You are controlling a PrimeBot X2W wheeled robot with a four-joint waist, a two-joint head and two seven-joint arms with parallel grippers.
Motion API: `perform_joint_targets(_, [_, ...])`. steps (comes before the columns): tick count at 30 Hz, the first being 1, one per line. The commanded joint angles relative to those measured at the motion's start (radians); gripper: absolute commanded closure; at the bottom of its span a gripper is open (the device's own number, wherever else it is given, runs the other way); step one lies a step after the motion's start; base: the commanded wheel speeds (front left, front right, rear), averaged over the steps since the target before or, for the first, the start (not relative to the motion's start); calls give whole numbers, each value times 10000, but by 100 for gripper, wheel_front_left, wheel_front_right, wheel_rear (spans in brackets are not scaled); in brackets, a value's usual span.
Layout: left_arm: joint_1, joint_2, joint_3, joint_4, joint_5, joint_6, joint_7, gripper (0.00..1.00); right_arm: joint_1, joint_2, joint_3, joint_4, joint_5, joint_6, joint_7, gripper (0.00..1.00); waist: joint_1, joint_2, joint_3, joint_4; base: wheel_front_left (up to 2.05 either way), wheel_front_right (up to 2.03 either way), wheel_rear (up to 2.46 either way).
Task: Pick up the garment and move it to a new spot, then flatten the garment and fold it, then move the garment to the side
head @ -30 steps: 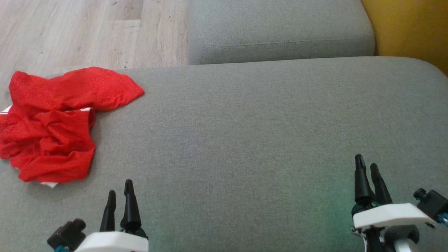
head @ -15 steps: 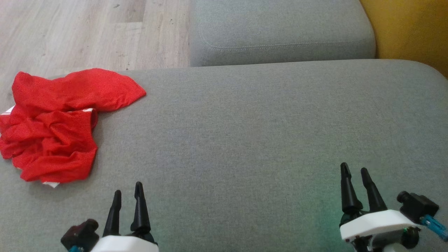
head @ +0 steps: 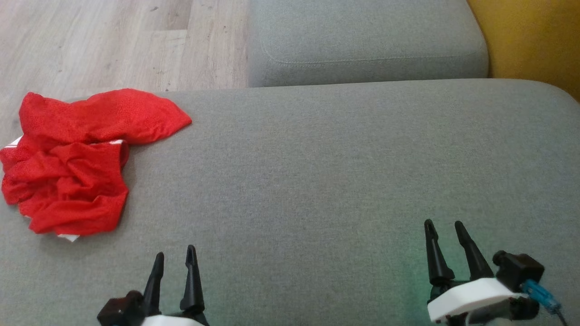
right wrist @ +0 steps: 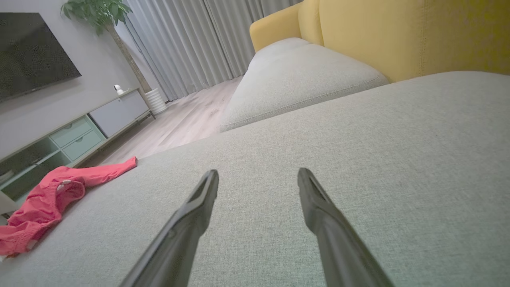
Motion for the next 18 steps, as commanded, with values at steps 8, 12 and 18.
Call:
perform_joint_targets(8, [-141, 37, 21, -234, 891, 171, -354, 0, -395, -86, 443, -215, -1082, 38, -389, 0, -1, 0, -12, 10, 0, 0, 0])
perform_joint_targets(12, [-91, 38, -56, -170, 1210, 205, -473, 0, -399, -89, 534, -169, -1558, 39, -507, 0, -1, 0, -24, 18, 0, 0, 0])
perform_joint_targets(18, [-14, 41, -131, -80, 1750, 262, -651, 0, -398, -93, 622, -144, -2290, 41, -684, 0, -1, 0, -47, 39, 0, 0, 0])
